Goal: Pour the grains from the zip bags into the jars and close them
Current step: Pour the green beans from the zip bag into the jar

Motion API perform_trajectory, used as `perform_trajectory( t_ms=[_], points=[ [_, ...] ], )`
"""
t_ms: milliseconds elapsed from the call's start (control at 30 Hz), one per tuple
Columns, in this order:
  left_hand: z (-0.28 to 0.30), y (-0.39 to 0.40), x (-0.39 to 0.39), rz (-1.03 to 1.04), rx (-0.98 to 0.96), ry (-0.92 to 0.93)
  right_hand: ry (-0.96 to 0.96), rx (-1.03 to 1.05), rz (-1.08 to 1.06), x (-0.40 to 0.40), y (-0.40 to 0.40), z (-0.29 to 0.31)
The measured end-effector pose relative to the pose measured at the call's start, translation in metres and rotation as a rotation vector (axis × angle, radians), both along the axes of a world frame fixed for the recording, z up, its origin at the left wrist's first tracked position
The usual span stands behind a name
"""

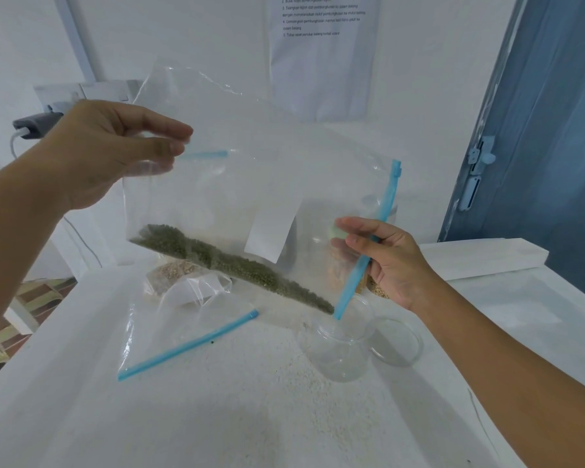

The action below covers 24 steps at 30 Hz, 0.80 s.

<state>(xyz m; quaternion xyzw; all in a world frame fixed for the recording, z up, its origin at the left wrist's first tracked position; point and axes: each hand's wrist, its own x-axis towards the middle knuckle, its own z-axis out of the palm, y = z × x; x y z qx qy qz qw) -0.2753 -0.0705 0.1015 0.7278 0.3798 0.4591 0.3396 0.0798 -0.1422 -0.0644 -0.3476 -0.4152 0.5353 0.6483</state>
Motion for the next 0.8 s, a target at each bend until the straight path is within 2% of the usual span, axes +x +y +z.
perform_trajectory(
  t_ms=[800],
  points=[
    [0.010,-0.014,0.016,-0.060,0.028,0.053,0.010,-0.029,-0.061,0.001,-0.005,-0.014]
  ],
)
